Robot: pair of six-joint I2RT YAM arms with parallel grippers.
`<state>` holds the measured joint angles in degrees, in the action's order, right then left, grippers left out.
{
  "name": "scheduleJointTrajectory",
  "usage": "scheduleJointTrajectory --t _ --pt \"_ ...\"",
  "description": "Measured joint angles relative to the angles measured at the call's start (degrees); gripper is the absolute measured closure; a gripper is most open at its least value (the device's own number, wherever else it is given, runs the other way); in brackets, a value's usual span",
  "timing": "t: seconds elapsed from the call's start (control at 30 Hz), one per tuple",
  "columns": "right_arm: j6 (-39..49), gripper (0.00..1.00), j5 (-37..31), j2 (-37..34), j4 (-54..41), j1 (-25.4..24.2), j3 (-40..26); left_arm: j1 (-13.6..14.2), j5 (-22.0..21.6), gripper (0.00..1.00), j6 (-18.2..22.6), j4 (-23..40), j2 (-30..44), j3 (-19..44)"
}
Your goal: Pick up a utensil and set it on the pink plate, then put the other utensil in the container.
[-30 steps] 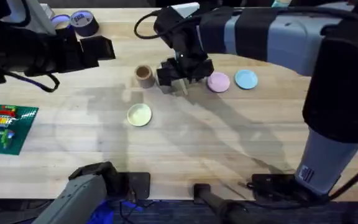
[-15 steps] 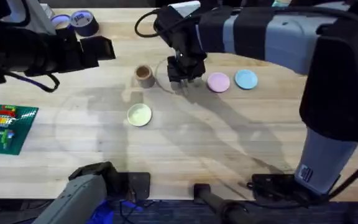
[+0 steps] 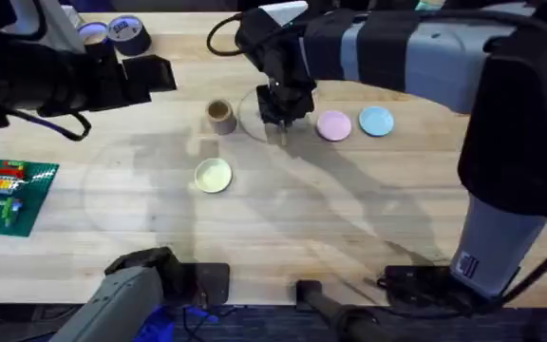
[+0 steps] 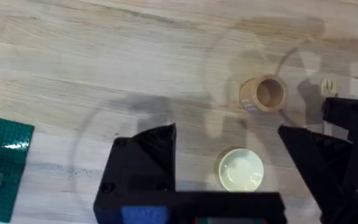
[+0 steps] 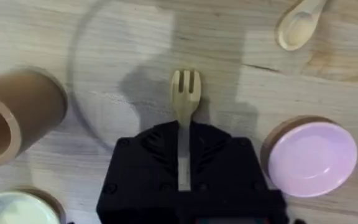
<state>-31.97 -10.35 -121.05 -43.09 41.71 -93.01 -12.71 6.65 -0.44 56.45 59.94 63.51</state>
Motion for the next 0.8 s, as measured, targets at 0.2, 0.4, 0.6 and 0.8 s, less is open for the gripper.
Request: scheduleJointTrajectory --t 0.2,0.4,0.6,0.8 --pt "0.02 0.919 -0.03 0.0 -0.07 0.0 -0.12 0.0 0.0 0.008 0.0 0.0 0.0 0.0" --pt "1.48 0.933 0.06 -0.87 -1.47 0.01 -1.86 0.0 0.0 0.007 -0.01 0.01 0.0 0.0" --pt "3.63 0.946 -0.46 -2.68 -7.01 0.0 -6.61 0.0 -0.01 0.006 -0.01 0.01 0.0 0.0" --pt "5.83 0.956 -0.66 -2.89 -14.03 -1.01 -13.99 0.0 0.01 0.007 0.0 0.01 0.0 0.0"
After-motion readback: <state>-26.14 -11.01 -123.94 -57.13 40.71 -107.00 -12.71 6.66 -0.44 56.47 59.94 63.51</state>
